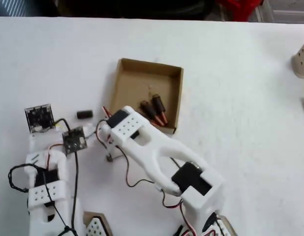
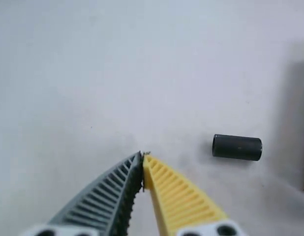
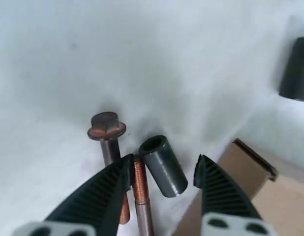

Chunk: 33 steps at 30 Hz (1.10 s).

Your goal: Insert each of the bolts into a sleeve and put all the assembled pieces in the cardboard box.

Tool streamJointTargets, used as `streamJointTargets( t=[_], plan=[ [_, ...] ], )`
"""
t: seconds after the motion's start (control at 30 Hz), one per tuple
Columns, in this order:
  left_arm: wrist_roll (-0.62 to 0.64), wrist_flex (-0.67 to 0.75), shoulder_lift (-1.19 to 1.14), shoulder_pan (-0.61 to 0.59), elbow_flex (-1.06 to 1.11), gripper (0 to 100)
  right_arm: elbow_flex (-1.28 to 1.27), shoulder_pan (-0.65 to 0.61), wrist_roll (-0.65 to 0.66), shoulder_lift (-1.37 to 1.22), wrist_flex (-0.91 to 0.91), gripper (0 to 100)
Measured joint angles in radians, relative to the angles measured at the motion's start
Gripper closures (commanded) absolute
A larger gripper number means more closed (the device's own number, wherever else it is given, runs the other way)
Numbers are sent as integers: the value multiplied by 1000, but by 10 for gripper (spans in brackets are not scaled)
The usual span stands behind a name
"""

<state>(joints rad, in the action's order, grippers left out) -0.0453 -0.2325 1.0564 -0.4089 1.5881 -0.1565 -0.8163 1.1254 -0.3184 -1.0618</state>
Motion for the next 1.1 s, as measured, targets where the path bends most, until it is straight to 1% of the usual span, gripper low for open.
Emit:
streamJointTargets(
  t=[0.1, 0.23, 0.33, 0.5, 1.1],
  plan=[
    [3, 0, 0, -2, 0, 966, 31, 8, 3, -38, 0, 820],
    [6, 0, 0, -2, 0, 966, 58, 12, 6, -69, -2, 883],
    [5, 0, 0, -2, 0, 966, 63, 14, 11, -72, -17, 853],
    [3, 0, 0, 0, 0, 966, 92, 31, 60, -77, -94, 796],
    [3, 0, 0, -2, 0, 966, 117, 40, 71, -117, -86, 791]
  ],
)
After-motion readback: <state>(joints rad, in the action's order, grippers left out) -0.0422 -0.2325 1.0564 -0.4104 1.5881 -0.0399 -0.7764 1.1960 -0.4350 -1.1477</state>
